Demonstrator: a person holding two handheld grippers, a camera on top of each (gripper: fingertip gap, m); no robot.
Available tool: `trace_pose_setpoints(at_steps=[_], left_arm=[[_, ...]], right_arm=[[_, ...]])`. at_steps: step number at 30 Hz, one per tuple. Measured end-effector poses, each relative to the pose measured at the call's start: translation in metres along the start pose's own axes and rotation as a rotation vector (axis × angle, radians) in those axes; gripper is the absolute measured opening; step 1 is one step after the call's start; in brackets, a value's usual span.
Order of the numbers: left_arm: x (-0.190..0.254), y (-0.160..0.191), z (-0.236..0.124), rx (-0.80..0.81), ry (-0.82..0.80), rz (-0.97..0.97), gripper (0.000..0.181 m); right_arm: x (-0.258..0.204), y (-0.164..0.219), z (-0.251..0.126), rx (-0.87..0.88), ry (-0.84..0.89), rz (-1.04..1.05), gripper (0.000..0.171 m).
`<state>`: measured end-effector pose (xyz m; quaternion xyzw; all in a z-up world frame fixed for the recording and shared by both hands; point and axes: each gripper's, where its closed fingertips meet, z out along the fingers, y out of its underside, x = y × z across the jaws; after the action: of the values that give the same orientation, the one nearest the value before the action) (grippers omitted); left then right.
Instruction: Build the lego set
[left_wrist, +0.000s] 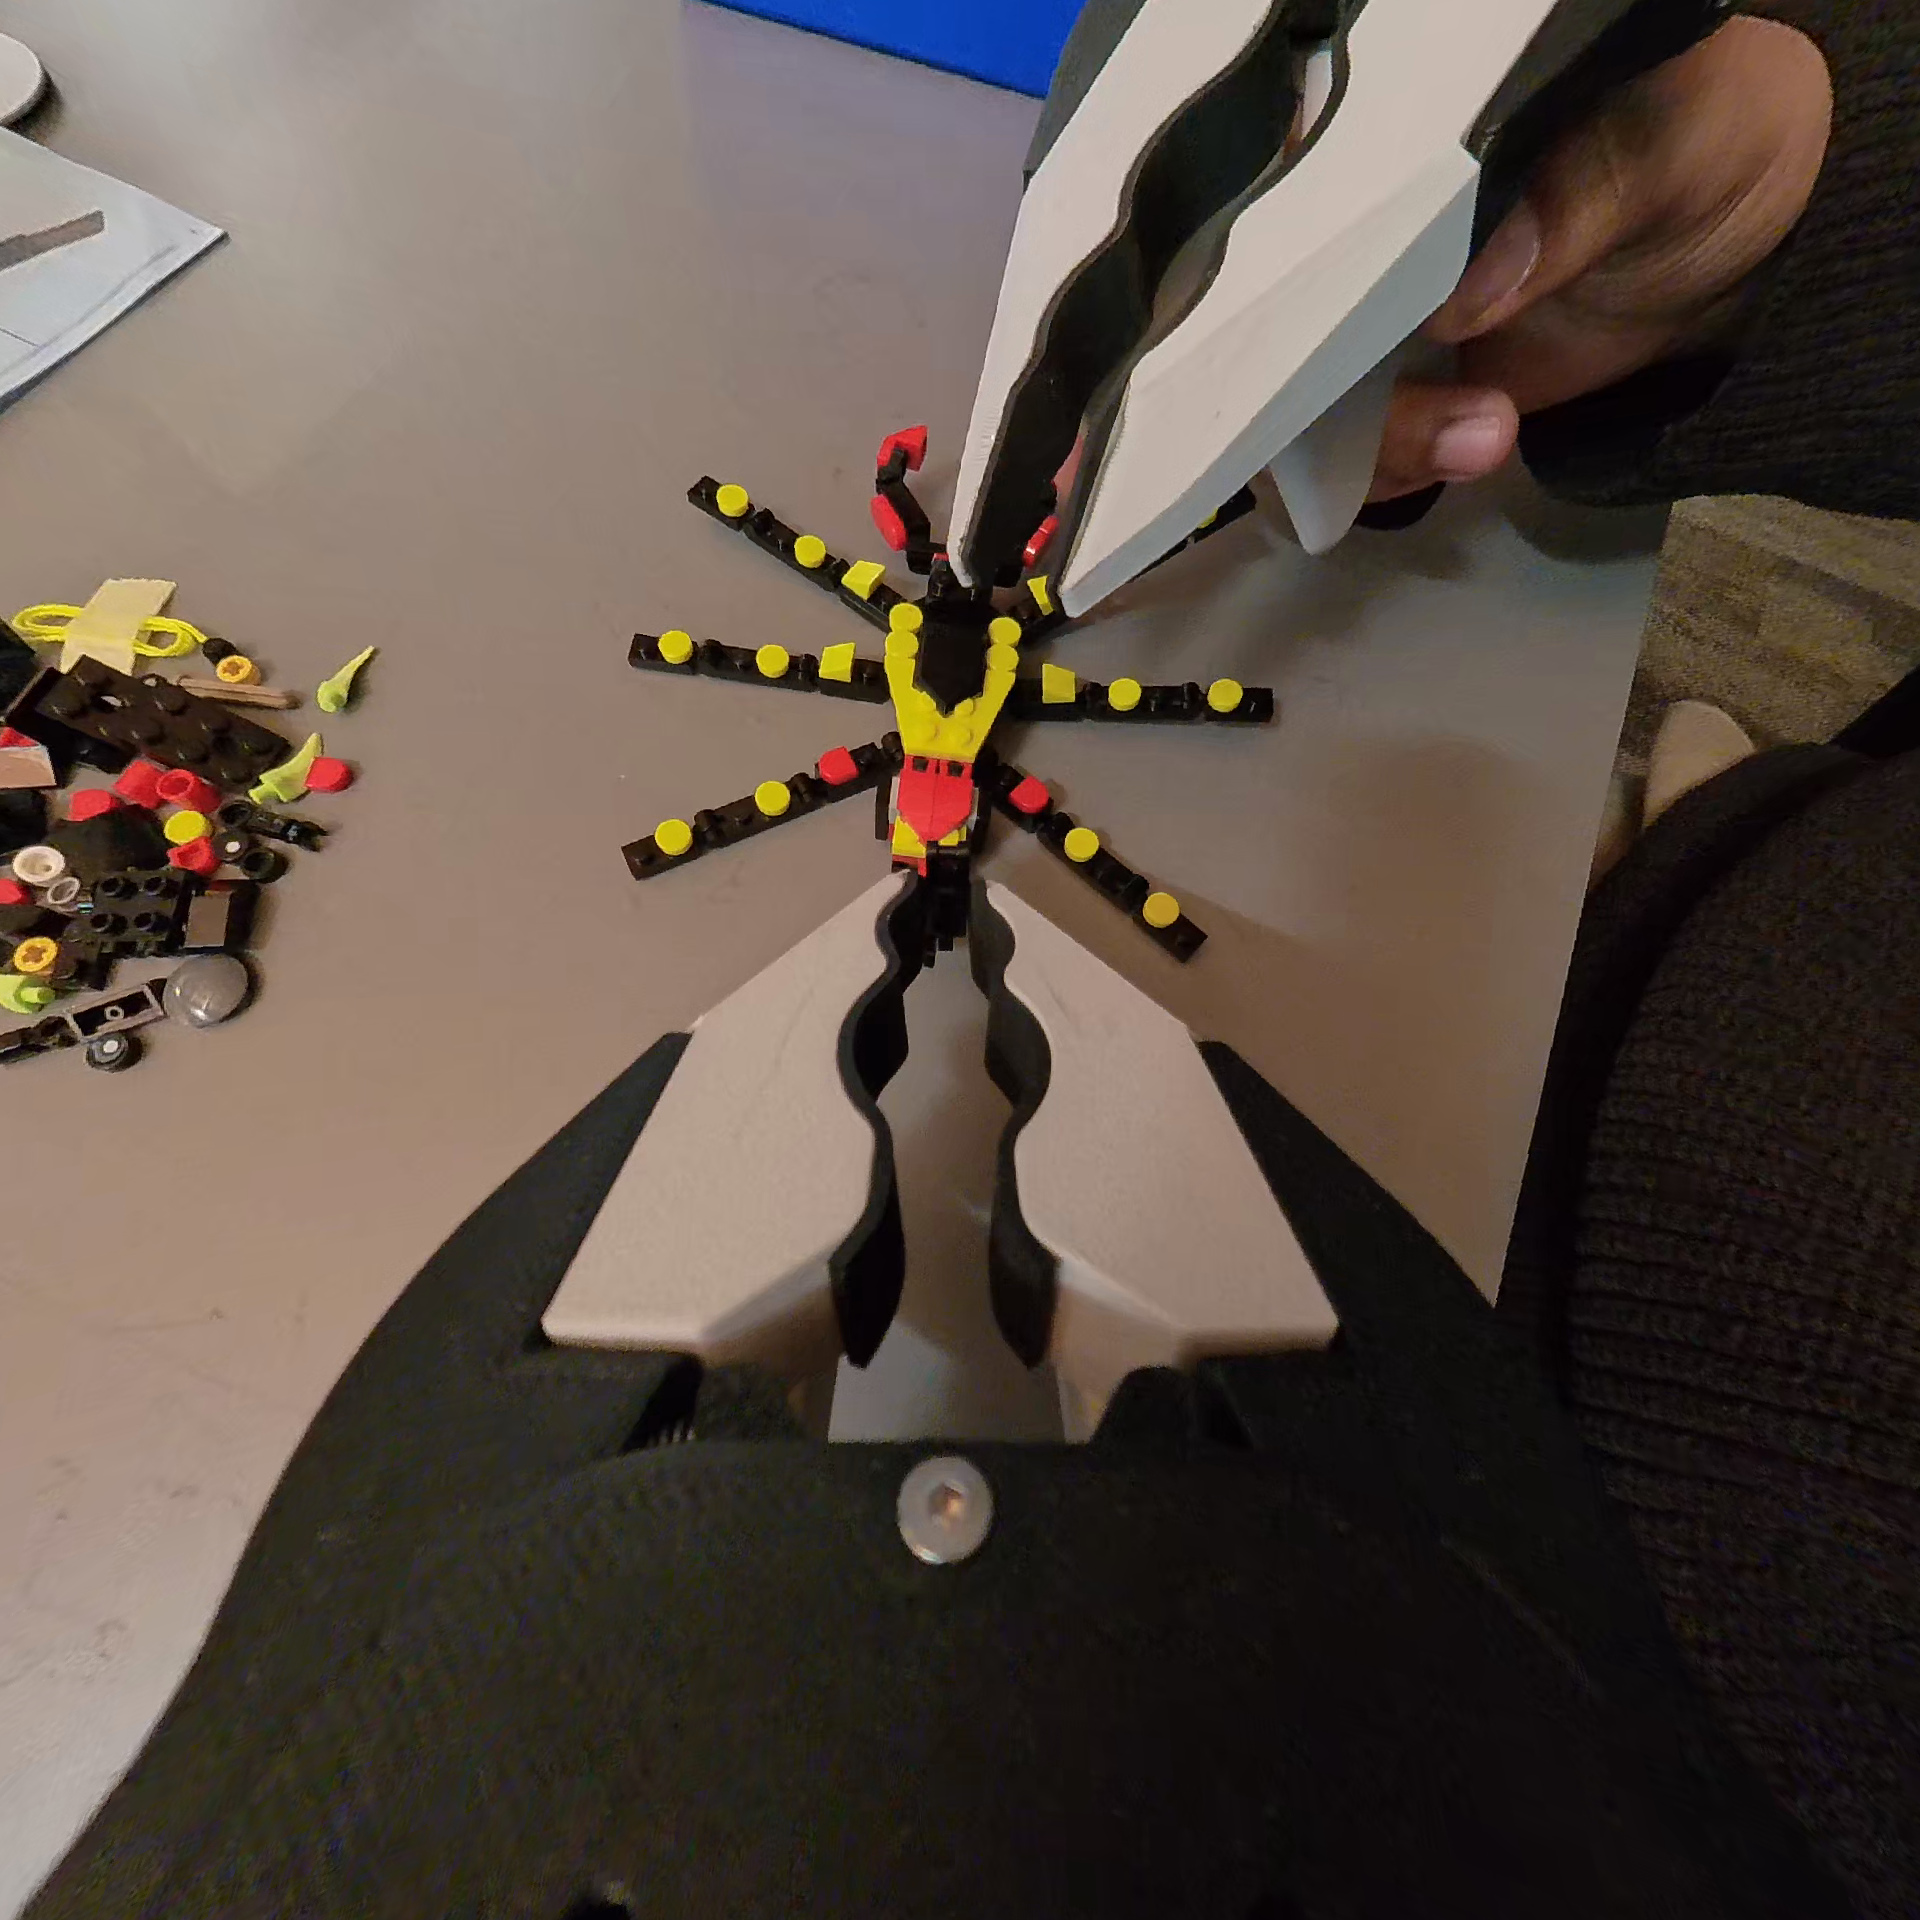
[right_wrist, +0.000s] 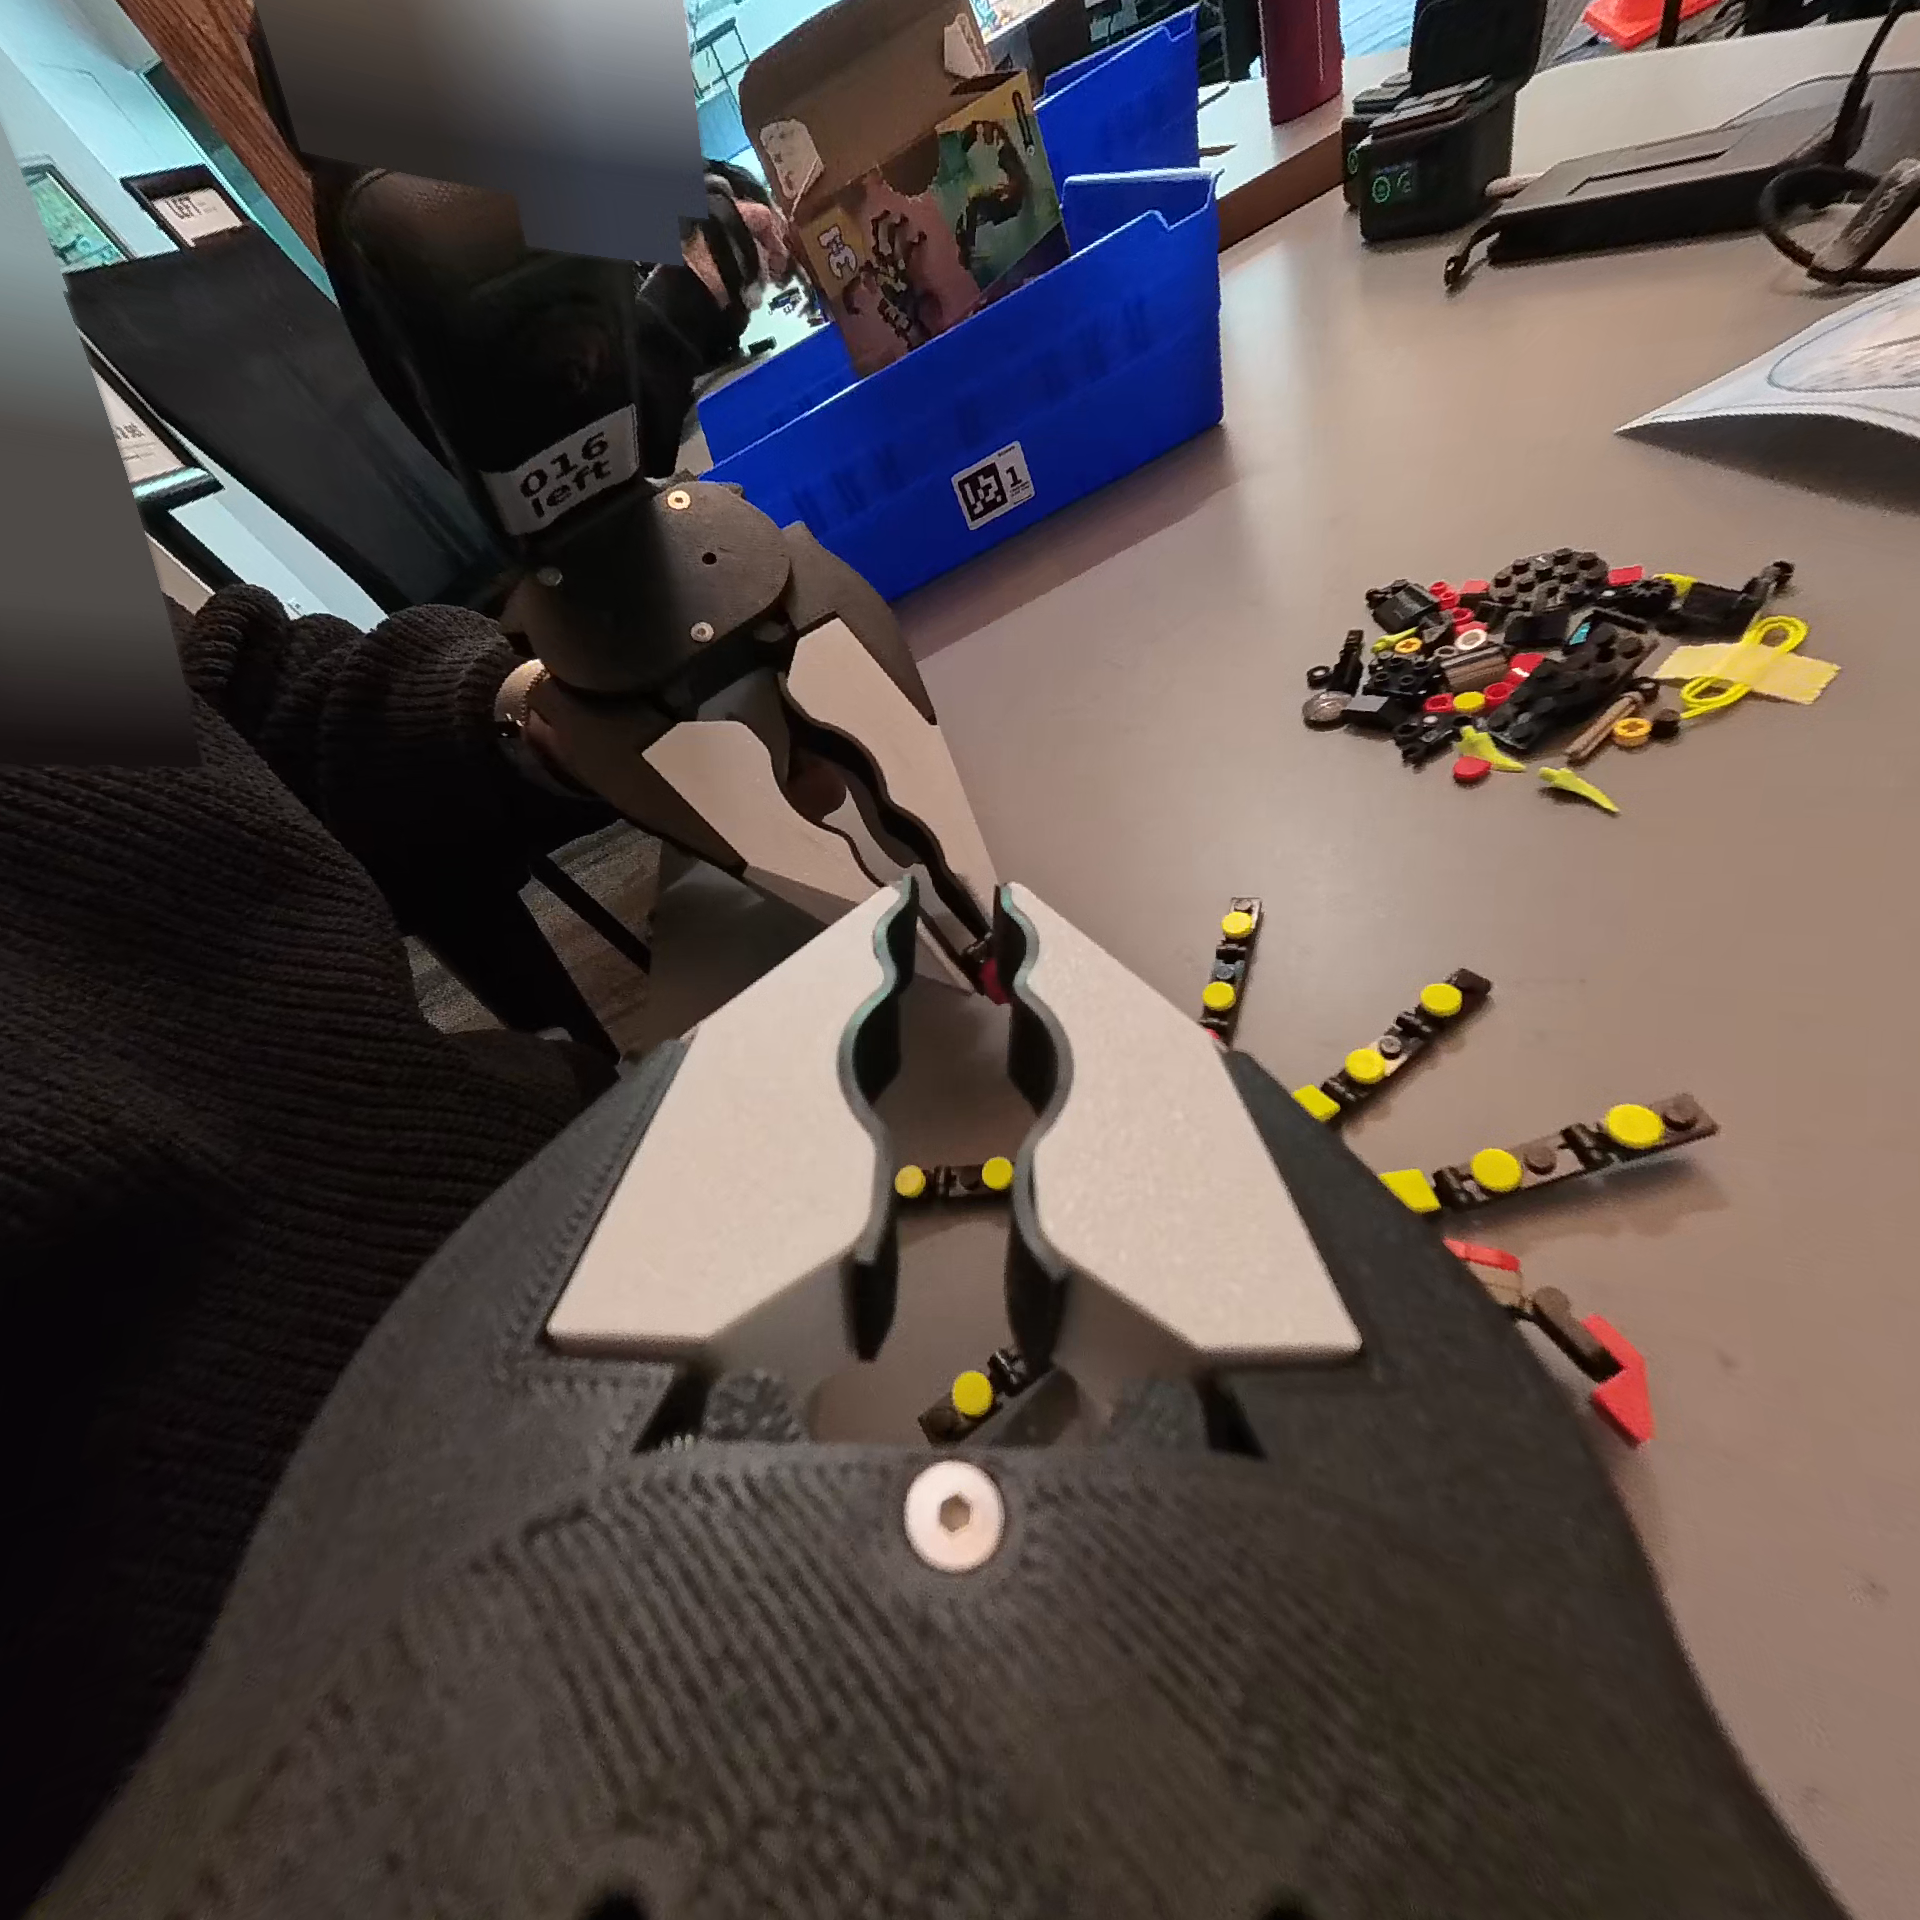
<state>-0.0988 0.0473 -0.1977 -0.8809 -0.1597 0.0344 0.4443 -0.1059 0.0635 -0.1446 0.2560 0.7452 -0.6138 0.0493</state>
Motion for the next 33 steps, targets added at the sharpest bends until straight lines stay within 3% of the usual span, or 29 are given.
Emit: trace_pose_setpoints(at_steps=[10,13,15,20,25,33], left_arm=[[-0.004,-0.002,-0.001,0.002,-0.014,-0.001,0.005],[-0.024,-0.02,-0.008,0.002,-0.128,0.065,0.005],[-0.041,-0.031,-0.013,-0.072,-0.223,0.149,0.005],[-0.087,-0.015,-0.019,-0.388,-0.467,0.34,0.005],[-0.097,0.01,-0.032,-0.449,-0.564,0.351,0.006],[-0.101,0.015,-0.045,-0.428,-0.602,0.327,0.005]], right_arm=[[0.003,-0.002,-0.002,0.007,0.021,-0.011,0.013],[0.015,-0.01,-0.014,0.033,0.089,-0.055,0.012],[0.027,-0.018,-0.027,0.072,0.147,-0.065,0.012],[0.05,-0.04,-0.049,0.166,0.228,-0.042,0.013],[0.042,-0.04,-0.033,0.166,0.172,-0.033,0.012],[0.032,-0.033,-0.009,0.116,0.09,-0.03,0.012]])
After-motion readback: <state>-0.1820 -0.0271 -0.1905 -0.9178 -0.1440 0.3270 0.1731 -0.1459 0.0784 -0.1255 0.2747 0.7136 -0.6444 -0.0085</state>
